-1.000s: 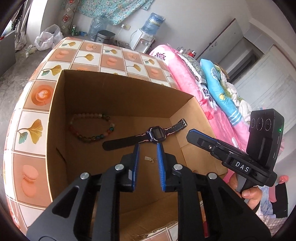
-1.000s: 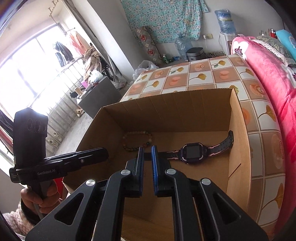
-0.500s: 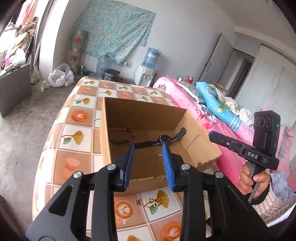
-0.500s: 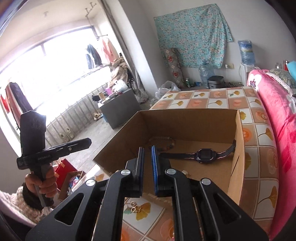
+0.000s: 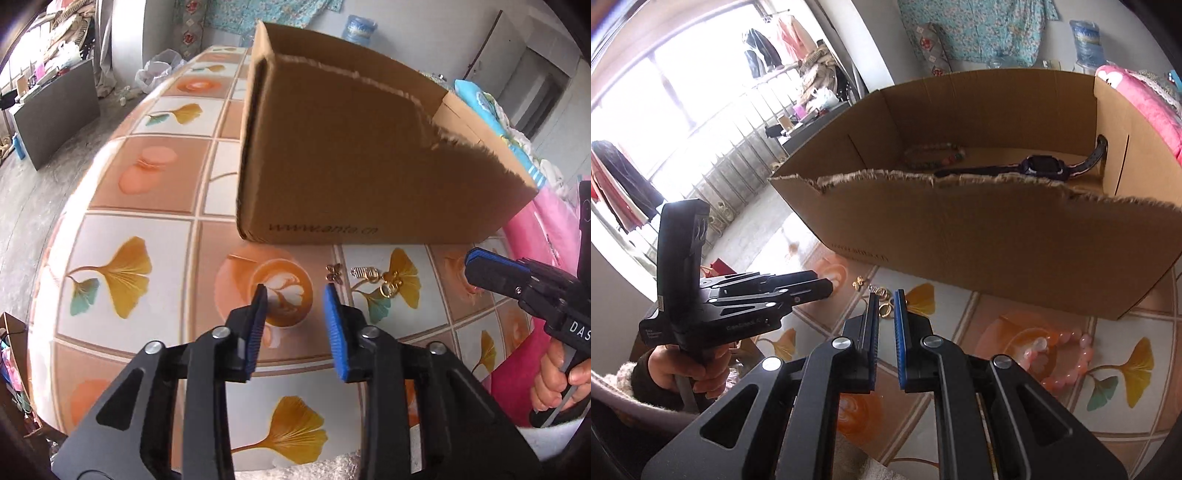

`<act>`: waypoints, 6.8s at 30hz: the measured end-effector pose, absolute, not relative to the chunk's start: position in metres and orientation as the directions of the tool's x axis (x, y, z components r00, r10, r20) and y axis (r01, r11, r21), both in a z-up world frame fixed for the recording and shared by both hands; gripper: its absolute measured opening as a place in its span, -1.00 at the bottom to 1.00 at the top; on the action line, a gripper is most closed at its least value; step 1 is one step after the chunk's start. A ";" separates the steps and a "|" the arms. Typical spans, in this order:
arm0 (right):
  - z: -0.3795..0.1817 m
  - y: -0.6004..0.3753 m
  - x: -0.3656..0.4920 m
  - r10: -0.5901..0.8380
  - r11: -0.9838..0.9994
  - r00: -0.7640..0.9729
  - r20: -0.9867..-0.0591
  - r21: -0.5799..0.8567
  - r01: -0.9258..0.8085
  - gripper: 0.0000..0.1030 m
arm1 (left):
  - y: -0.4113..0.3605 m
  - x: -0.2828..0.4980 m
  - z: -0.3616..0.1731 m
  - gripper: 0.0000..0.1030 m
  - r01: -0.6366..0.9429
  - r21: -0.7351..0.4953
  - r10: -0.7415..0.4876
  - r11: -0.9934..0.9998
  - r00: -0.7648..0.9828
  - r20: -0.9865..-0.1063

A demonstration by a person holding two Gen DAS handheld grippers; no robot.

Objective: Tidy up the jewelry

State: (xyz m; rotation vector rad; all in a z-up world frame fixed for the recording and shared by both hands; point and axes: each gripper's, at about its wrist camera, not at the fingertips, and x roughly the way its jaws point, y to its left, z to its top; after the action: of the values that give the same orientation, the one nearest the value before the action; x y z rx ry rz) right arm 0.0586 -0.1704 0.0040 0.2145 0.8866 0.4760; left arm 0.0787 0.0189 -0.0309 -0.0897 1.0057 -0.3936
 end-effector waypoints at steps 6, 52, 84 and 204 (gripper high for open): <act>-0.004 -0.163 0.059 0.483 0.875 0.513 -0.710 0.372 -0.310 -0.82 | 0.002 0.075 -0.029 -0.70 0.409 -0.199 -0.392 0.891 0.467 -0.793; -0.005 -0.162 0.059 0.475 0.880 0.536 -0.698 0.385 -0.278 -0.82 | -0.022 0.083 -0.034 -0.87 0.421 -0.124 -0.351 0.898 0.520 -0.779; -0.015 -0.113 0.062 0.317 0.909 0.534 -0.784 0.091 -0.406 -0.59 | 0.001 0.063 -0.036 -0.87 0.409 -0.190 -0.398 0.892 0.517 -0.758; 0.051 -0.185 0.029 0.597 0.802 0.555 -0.579 0.419 -0.426 -0.22 | 0.046 0.066 0.043 -0.19 0.340 -0.285 -0.442 0.896 0.623 -0.645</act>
State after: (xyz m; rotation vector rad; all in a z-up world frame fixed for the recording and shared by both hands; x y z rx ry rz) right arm 0.0291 -0.1847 0.0506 0.2421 0.7729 0.6109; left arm 0.0656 0.0458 0.0428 -0.1401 0.7776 -0.4503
